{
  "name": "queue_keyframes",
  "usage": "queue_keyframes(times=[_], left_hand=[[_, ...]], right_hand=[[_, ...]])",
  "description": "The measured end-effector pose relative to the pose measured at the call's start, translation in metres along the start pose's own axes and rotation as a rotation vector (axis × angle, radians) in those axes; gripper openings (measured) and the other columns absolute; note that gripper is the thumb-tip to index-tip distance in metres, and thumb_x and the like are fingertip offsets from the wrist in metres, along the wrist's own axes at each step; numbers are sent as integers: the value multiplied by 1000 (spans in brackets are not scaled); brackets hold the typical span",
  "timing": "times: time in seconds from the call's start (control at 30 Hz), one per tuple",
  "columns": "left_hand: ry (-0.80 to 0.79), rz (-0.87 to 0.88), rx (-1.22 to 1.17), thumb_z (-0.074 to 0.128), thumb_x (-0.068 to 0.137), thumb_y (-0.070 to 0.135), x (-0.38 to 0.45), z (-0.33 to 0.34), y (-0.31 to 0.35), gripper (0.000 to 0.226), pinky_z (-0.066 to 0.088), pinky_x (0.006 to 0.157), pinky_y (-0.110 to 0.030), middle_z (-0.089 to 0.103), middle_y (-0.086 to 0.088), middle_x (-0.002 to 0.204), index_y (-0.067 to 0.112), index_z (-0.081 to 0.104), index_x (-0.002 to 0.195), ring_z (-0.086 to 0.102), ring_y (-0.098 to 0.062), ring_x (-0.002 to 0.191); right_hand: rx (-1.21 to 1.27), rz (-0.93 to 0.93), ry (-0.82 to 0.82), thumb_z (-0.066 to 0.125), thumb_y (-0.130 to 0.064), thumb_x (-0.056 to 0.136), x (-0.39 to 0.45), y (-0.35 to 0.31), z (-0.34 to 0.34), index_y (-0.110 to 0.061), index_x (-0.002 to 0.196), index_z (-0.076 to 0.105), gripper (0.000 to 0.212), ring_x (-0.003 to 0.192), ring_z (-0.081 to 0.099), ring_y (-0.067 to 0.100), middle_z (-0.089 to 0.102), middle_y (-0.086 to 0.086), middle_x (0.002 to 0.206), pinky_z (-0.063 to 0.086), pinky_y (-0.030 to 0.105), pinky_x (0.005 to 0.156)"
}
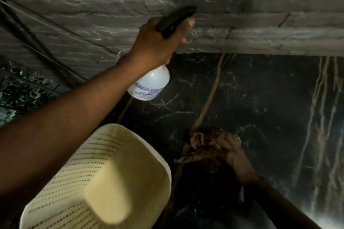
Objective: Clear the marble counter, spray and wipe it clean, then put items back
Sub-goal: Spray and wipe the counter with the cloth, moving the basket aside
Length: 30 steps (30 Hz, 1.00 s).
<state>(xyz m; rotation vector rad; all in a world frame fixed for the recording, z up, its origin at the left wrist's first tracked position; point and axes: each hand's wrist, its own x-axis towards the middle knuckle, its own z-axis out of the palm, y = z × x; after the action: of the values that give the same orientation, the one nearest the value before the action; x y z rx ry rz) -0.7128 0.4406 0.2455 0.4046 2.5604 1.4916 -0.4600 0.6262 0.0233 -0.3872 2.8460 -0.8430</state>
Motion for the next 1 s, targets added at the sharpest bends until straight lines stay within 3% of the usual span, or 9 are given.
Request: queue_keyframes(times=[0.2, 0.3, 0.43, 0.5, 0.6, 0.73, 0.83, 0.93, 1.0], left_hand=[[15, 170, -40, 58, 94, 33, -64, 46, 64, 27, 44, 55, -16, 67, -11, 90, 9, 60, 106, 57, -1, 49], [-25, 192, -188, 61, 91, 26, -120, 83, 65, 34, 51, 65, -26, 62, -20, 91, -4, 56, 107, 61, -8, 59], [58, 81, -182, 59, 91, 42, -198, 138, 47, 31, 54, 81, -44, 66, 3, 104, 26, 56, 117, 67, -13, 80], [41, -2, -103, 54, 92, 49, -225, 157, 41, 26, 52, 89, -36, 69, 6, 103, 46, 51, 118, 67, -11, 94], [17, 15, 15, 51, 97, 43, -253, 170, 27, 26, 46, 88, -11, 65, 6, 109, 37, 49, 122, 57, 12, 100], [-43, -122, -20, 58, 96, 32, -288, 179, 6, 41, 54, 89, -38, 67, -8, 121, 26, 50, 136, 63, -22, 115], [-7, 67, 233, 62, 95, 16, -309, 184, -17, 64, 53, 93, -41, 68, -18, 117, 7, 29, 148, 62, -30, 115], [110, -143, -45, 52, 93, 53, -300, 187, 1, 45, 44, 96, -16, 70, -6, 113, 27, 48, 130, 58, -6, 116], [185, -211, -31, 44, 82, 75, -295, 190, 9, 68, 41, 90, -9, 71, 0, 102, 18, 61, 115, 58, 6, 101]], right_hand=[[45, 25, 237, 47, -39, 90, -47, 13, -57, -28, 115, 62, 31, 99, 46, 24, 57, 4, 113, 30, 30, 80], [97, 28, 306, 43, -42, 94, -77, 21, -72, -28, 115, 58, 30, 98, 48, 24, 57, 3, 112, 31, 30, 79], [109, 27, 284, 34, -43, 98, -120, 22, -71, -29, 120, 53, 32, 96, 48, 24, 53, -1, 113, 37, 37, 80], [87, 41, 256, 31, -43, 99, -141, 25, -67, -28, 124, 48, 33, 92, 47, 21, 49, -5, 108, 36, 34, 78], [115, 85, 186, 35, -43, 97, -166, 29, -66, -27, 136, 44, 42, 98, 50, 19, 54, -5, 117, 37, 35, 83], [122, 0, 195, 38, -41, 97, -186, 36, -69, -23, 130, 47, 40, 112, 48, 21, 51, -4, 126, 29, 29, 98], [123, -61, 162, 47, -35, 94, -181, 38, -59, -20, 130, 50, 40, 125, 44, 21, 53, -1, 132, 32, 40, 105], [50, -116, 122, 47, -33, 94, -169, 35, -53, -22, 133, 48, 41, 127, 43, 21, 55, 1, 131, 29, 43, 108], [1, -117, 108, 43, -37, 95, -165, 31, -52, -23, 135, 47, 42, 127, 42, 22, 55, 0, 132, 27, 43, 109]])
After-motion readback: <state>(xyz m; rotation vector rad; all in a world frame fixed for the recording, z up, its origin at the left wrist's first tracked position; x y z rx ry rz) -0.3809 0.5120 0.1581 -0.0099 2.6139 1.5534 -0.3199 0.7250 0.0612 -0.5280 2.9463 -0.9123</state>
